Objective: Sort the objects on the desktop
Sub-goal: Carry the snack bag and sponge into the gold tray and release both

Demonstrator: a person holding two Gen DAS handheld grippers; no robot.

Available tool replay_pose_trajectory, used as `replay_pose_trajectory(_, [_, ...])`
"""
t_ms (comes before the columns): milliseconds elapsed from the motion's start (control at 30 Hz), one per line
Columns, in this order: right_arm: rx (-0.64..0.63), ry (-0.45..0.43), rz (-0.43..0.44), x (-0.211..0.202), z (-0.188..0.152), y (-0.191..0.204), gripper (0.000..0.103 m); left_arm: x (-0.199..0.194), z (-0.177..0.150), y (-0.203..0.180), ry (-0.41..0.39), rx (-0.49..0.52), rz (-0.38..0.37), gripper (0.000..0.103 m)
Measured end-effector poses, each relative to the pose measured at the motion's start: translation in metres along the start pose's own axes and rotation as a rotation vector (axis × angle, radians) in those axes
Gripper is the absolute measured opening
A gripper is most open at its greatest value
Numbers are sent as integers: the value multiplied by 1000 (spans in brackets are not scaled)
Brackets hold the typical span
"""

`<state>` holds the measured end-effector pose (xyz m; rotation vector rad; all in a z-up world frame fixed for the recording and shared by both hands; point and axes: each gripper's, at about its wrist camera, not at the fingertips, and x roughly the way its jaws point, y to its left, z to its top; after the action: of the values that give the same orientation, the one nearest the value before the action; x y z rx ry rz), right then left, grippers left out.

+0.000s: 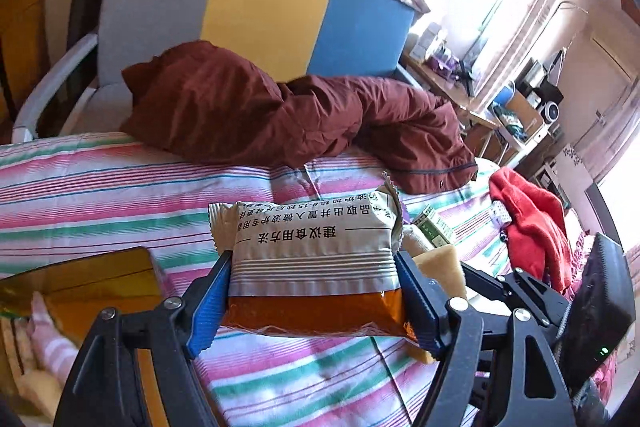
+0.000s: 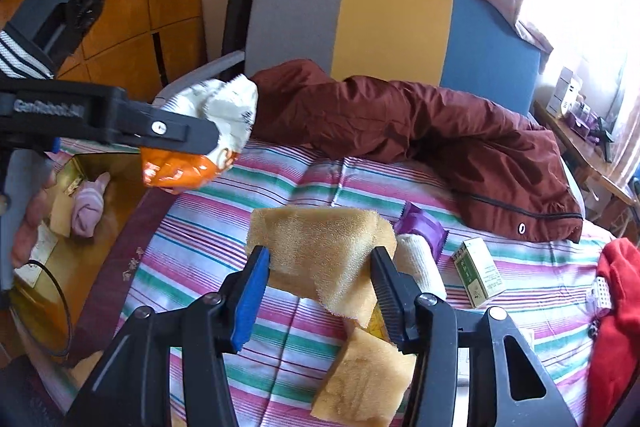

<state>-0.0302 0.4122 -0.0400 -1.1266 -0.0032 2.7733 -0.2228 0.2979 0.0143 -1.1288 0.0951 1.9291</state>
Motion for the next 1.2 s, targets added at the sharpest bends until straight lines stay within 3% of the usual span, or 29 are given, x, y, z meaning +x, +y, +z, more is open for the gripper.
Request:
replay_pose_trajectory(333, [-44,-11,27,-8,-2,12,52,-88,-24,39,-89,-38,50,78])
replay_pose_trajectory(700, [-68,6,44,-11,-5,24,52,-176,-69,167,-147,-253,206,78])
replay_pose_trajectory(900, [-54,23,104,-19,1,47,53,-186,-87,210,-146,-312,244,78])
replay_pose_trajectory(1200, [-74,23,216,-21,32,117,53,-153,-100,241,-68,-340,291,80])
